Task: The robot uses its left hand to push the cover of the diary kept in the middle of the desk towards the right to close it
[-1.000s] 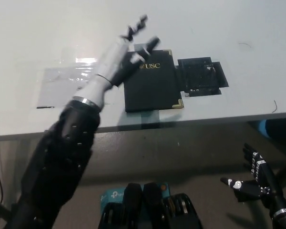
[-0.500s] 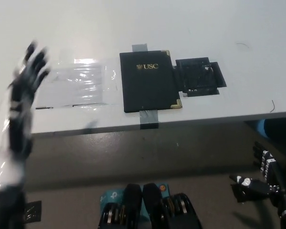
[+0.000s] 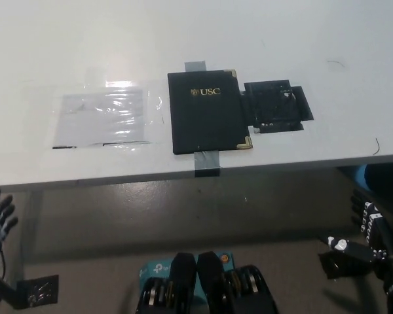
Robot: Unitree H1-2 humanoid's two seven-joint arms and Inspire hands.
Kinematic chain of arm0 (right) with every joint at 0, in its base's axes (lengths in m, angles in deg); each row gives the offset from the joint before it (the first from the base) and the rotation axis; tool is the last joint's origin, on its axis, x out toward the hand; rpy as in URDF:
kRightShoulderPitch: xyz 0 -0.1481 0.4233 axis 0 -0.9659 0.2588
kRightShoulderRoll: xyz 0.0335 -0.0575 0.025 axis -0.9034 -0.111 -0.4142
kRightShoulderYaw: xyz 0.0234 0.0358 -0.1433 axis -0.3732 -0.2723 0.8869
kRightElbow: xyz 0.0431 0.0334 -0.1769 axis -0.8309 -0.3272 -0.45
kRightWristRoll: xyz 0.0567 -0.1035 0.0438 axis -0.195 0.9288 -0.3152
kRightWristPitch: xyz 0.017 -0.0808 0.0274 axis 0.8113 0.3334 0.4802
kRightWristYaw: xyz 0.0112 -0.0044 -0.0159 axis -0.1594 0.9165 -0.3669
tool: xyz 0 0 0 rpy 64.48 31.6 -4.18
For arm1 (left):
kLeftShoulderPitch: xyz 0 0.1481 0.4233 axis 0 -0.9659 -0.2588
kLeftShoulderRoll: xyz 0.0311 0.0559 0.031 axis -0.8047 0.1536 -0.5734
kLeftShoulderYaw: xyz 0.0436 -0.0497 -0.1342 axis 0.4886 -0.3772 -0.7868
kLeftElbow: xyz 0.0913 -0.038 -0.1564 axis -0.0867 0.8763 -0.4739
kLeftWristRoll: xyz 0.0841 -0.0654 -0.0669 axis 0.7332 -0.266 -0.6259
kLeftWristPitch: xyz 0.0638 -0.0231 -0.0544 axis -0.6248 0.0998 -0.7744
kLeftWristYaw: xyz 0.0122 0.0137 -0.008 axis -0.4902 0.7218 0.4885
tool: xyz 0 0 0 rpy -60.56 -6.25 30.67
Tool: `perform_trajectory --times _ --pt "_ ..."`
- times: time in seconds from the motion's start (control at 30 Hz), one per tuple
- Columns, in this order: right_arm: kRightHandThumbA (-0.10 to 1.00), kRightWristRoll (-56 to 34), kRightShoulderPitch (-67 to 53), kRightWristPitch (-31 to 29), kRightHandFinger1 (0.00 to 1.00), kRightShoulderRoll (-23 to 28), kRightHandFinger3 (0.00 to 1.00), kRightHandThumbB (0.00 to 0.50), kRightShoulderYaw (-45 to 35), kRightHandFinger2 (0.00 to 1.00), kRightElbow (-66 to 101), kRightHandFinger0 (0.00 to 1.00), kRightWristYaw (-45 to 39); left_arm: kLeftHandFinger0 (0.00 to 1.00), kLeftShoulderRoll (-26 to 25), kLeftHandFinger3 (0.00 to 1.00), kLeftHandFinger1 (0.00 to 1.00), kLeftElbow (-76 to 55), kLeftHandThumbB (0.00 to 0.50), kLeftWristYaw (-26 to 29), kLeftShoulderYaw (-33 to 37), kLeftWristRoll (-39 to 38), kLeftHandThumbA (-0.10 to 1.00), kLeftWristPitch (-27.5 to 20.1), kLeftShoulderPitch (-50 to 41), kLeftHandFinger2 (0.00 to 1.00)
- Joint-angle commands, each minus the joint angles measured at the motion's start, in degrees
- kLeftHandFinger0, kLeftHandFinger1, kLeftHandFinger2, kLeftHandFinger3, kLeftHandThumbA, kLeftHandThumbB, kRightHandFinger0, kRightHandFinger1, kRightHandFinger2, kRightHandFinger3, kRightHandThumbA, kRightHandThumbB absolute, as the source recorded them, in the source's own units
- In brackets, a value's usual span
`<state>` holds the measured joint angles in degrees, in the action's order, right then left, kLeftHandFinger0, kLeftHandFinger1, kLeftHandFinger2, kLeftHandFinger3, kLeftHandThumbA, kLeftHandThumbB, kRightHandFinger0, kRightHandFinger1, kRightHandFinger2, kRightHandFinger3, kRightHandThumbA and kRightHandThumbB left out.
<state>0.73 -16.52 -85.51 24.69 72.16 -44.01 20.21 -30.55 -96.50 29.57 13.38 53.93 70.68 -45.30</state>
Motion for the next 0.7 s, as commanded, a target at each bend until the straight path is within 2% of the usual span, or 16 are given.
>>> perform_trajectory --times 0.0,0.03,0.07,0.1,0.2,0.37,0.4,0.47,0.5,0.67 --pt "1.00 -0.57 1.43 -0.65 1.00 0.47 1.00 0.500 -0.75 1.00 0.57 0.97 0.50 1.00 -0.83 1.00 1.00 2.69 0.223 -1.02 -0.28 -1.54 1.00 -7.81 -1.62 1.00" --pt "1.00 -0.43 1.42 -0.65 1.00 0.55 1.00 0.500 -0.66 1.00 0.61 0.97 0.46 1.00 -0.67 1.00 1.00 3.80 0.240 -0.61 -0.26 -1.09 1.00 -7.91 -1.96 1.00" --pt "1.00 -0.41 1.43 -0.59 1.00 0.62 1.00 0.500 -0.68 1.00 0.61 0.97 0.45 1.00 -0.30 1.00 1.00 5.06 0.232 -0.46 -0.24 -1.15 1.00 -8.91 -2.23 1.00" --pt "1.00 -0.58 1.48 -0.59 1.00 0.65 1.00 0.500 -0.70 1.00 0.60 0.98 0.29 1.00 0.40 1.00 1.00 8.07 0.196 -0.47 -0.63 -2.28 1.00 -10.77 -2.61 1.00" --pt "1.00 -0.24 1.49 -1.01 1.00 0.84 1.00 0.500 -0.43 1.00 0.54 0.97 0.15 1.00 0.81 1.00 1.00 11.30 0.183 -0.29 -0.81 -2.59 1.00 -13.38 -2.76 1.00" --pt "1.00 -0.65 2.22 -1.12 1.00 0.67 1.00 0.500 -0.48 1.00 -0.21 0.97 -0.09 1.00 1.40 1.00 1.00 14.40 0.182 0.68 -0.98 -1.93 1.00 -13.63 -2.62 1.00" --pt "1.00 -0.31 2.21 -1.26 1.00 0.56 1.00 0.500 -0.48 1.00 -0.44 0.97 0.34 1.00 2.02 1.00 1.00 16.67 0.249 1.71 -1.52 -1.74 1.00 -13.17 -2.54 1.00" --pt "1.00 -0.24 2.15 -1.71 1.00 0.46 1.00 0.500 -0.46 1.00 -0.61 0.96 0.42 1.00 2.49 1.00 1.00 18.24 0.255 1.86 -1.97 -2.08 1.00 -14.43 -2.50 1.00" --pt "1.00 -0.13 2.13 -1.58 1.00 0.37 1.00 0.500 -0.42 1.00 -0.66 0.96 0.54 1.00 3.03 1.00 1.00 19.47 0.291 2.43 -2.27 -1.94 1.00 -14.32 -2.46 1.00" --pt "1.00 -0.71 2.27 -1.86 1.00 0.14 1.00 0.500 -0.57 1.00 -1.21 0.96 0.24 1.00 2.59 1.00 1.00 19.87 0.288 2.42 -1.88 -0.64 1.00 -13.93 -2.04 1.00"
